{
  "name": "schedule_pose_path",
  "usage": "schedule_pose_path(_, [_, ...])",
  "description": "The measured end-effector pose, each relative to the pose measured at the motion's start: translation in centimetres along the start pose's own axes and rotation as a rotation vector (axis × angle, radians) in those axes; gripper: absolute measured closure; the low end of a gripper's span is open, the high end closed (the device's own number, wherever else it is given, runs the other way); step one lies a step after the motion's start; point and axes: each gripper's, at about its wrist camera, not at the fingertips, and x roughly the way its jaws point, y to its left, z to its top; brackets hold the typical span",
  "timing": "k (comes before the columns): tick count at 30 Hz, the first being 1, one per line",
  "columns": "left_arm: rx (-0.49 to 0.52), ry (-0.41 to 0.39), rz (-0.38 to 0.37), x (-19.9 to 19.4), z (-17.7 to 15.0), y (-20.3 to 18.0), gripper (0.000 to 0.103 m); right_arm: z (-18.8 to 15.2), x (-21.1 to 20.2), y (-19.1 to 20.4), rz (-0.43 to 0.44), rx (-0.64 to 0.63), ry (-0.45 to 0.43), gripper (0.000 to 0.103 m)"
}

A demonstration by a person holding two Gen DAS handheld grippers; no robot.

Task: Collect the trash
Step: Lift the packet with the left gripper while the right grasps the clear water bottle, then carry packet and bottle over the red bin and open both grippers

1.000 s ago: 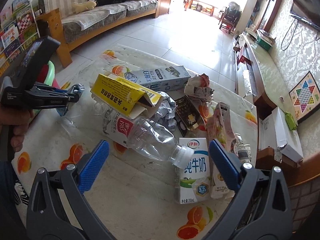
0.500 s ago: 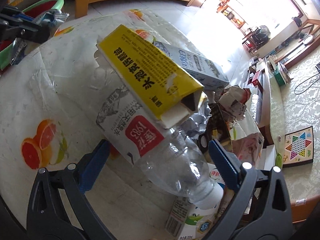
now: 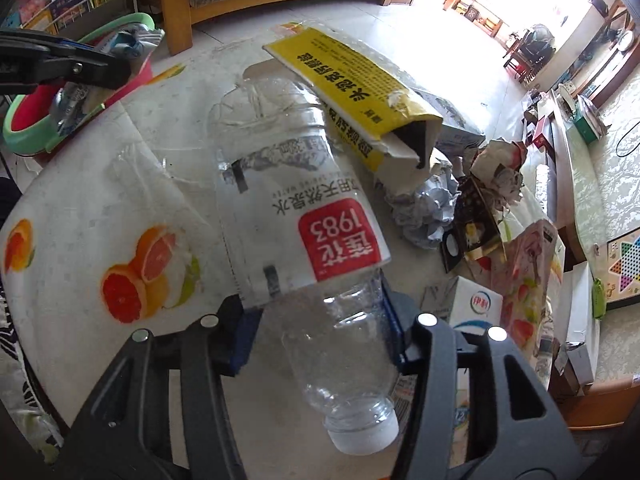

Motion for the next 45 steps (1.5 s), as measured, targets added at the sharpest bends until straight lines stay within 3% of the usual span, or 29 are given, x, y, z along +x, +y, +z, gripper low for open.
schedule_pose_path(8, [0.016, -0.037, -0.031, -2.1, -0.8, -1.3, 0.086, -3.3, -5.1, 1.0, 0.057, 0.132, -0.051, 0.053])
schedule_pose_path(21, [0.035, -0.116, -0.030, -7.3, -3.3, -1.1, 0.086, -4.7, -12.3, -2.1, -0.019, 0.413, -0.204, 0.053])
schedule_pose_path(34, [0.009, -0.193, -0.025, -10.8, -4.2, 1.8, 0.085, -1.3, -14.8, 1.0, -0.059, 0.382, -0.262, 0.053])
schedule_pose_path(45, [-0.086, -0.217, 0.038, -11.9, -3.7, 9.1, 0.085, 4.1, -13.8, 5.7, 0.023, 0.310, -0.270, 0.053])
